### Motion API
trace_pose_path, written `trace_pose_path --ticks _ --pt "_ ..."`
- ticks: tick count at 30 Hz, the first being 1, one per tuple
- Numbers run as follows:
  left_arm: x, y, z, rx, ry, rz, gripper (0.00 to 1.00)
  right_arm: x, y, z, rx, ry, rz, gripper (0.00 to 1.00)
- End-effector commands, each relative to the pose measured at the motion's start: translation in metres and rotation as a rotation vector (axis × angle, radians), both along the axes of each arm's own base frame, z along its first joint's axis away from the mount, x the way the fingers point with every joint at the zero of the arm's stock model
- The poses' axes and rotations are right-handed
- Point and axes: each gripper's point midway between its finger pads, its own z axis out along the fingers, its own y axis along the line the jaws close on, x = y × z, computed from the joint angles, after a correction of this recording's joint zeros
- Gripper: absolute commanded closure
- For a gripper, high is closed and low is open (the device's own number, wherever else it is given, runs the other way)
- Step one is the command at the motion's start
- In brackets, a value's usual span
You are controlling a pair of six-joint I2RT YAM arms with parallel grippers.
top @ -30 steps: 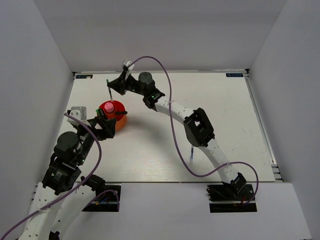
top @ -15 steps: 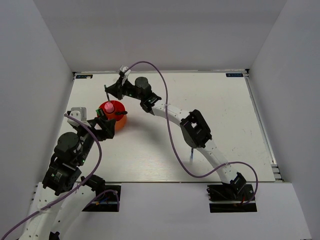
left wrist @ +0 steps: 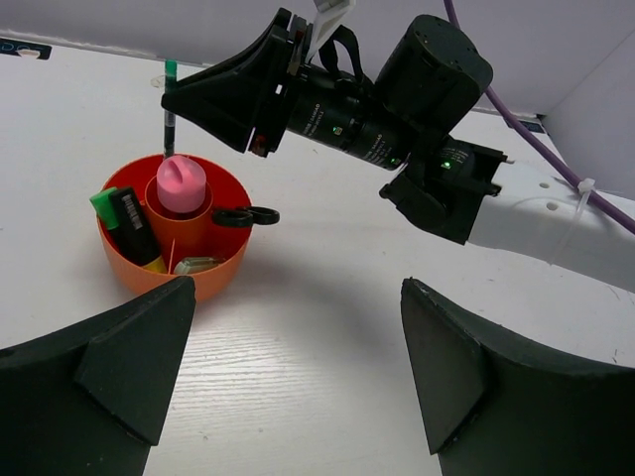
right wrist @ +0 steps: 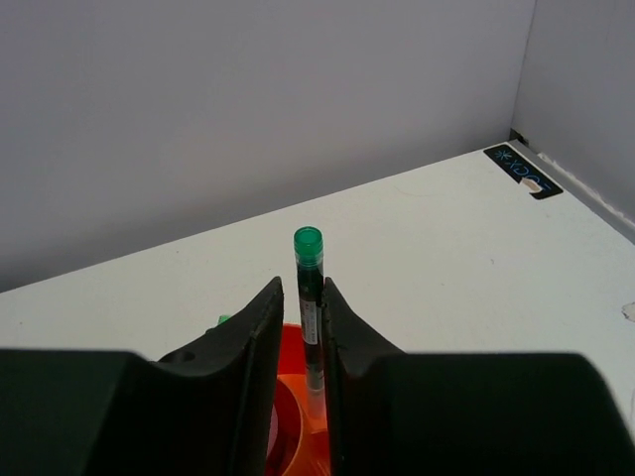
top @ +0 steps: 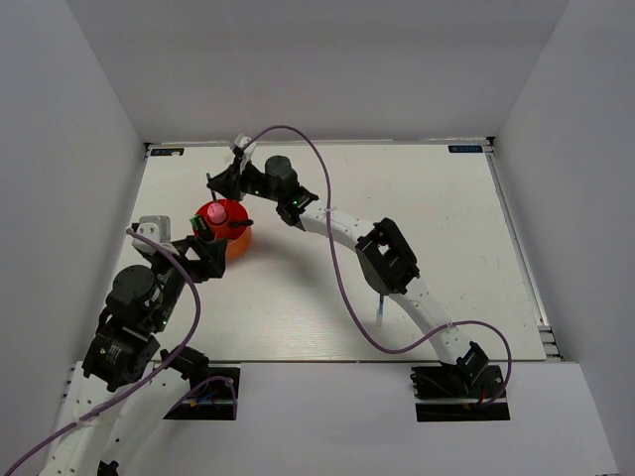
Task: Sort the stationery into containers
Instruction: Place the stationery into the container
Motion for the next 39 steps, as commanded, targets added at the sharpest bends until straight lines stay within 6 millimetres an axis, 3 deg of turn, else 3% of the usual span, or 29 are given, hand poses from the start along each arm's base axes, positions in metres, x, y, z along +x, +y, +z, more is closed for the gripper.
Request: trace_pose_path --ticks 1,7,12,17,18,19,20,21,22,23,24,25,26,28,30,31,32,33,34,35,37,39 --pt "-0.003 0.005 0.003 0.003 -0.009 0.018 0.05 -0.003 0.003 -0.002 0.002 -0.025 0.004 0.74" --pt "-0.006 0.008 0.005 -0.003 -0.010 0.028 0.05 -0.003 0.001 -0.013 -0.021 -0.018 -0.002 0.58" --pt "-0.007 0.009 0.004 -0.001 -0.005 0.027 0.05 -0.002 -0.002 -0.014 -0.028 -0.013 -0.010 0.51" --pt "-0.008 0.009 0.007 -0.005 -0.009 0.028 0.05 -0.011 -0.013 0.011 -0.007 -0.058 -0.004 0.48" --pt "-0.009 0.009 0.009 -0.001 -0.008 0.025 0.05 -0.014 -0.017 0.031 0.020 -0.093 -0.002 0.48" --pt "-0.009 0.010 0.010 0.002 -0.008 0.026 0.05 -0.015 -0.021 0.023 0.003 -0.084 -0.005 0.48" --pt "-0.011 0.011 0.015 0.000 -0.016 0.026 0.05 -0.013 -0.025 0.028 0.006 -0.090 -0.016 0.48" --pt "-0.011 0.011 0.015 0.005 -0.014 0.026 0.05 -0.015 -0.035 0.061 0.039 -0.121 -0.029 0.48" --pt "-0.011 0.011 0.014 0.010 -0.009 0.024 0.05 -0.016 -0.039 0.067 0.040 -0.129 -0.035 0.48" --pt "-0.012 0.012 0.015 0.008 -0.010 0.026 0.05 -0.015 -0.046 0.054 0.013 -0.106 -0.049 0.48" --pt "-0.013 0.012 0.015 0.012 -0.005 0.025 0.05 -0.017 -0.058 0.083 0.037 -0.137 -0.065 0.48" --pt "-0.013 0.012 0.014 0.014 -0.004 0.024 0.05 -0.018 -0.063 0.066 0.004 -0.109 -0.073 0.48" --pt "-0.015 0.011 0.012 0.016 0.005 0.019 0.05 -0.019 -0.076 0.091 0.020 -0.131 -0.090 0.48" --pt "-0.015 0.012 0.010 0.012 0.010 0.023 0.05 -0.019 -0.085 0.076 -0.049 -0.127 -0.113 0.48" --pt "-0.017 0.012 0.003 0.013 0.028 0.022 0.05 -0.013 -0.100 0.085 -0.087 -0.145 -0.175 0.48" --pt "-0.019 0.013 0.003 0.005 0.030 0.023 0.05 -0.013 -0.107 0.073 -0.174 -0.112 -0.187 0.50" --pt "-0.019 0.013 -0.003 0.012 0.045 0.025 0.05 -0.008 -0.111 0.076 -0.198 -0.106 -0.227 0.50" --pt "-0.021 0.014 -0.004 0.012 0.048 0.026 0.05 -0.005 -0.124 0.051 -0.326 -0.066 -0.262 0.52" --pt "-0.022 0.015 -0.006 0.006 0.052 0.027 0.05 0.000 -0.132 0.047 -0.363 -0.047 -0.289 0.55" --pt "-0.024 0.015 -0.007 0.010 0.057 0.026 0.05 0.014 -0.142 0.061 -0.374 -0.042 -0.374 0.59" --pt "-0.027 0.017 -0.012 0.019 0.075 0.027 0.13 0.013 -0.172 0.028 -0.539 0.068 -0.405 0.80" --pt "-0.029 0.017 -0.021 0.038 0.100 0.022 0.24 0.016 -0.204 0.023 -0.615 0.143 -0.460 1.00"
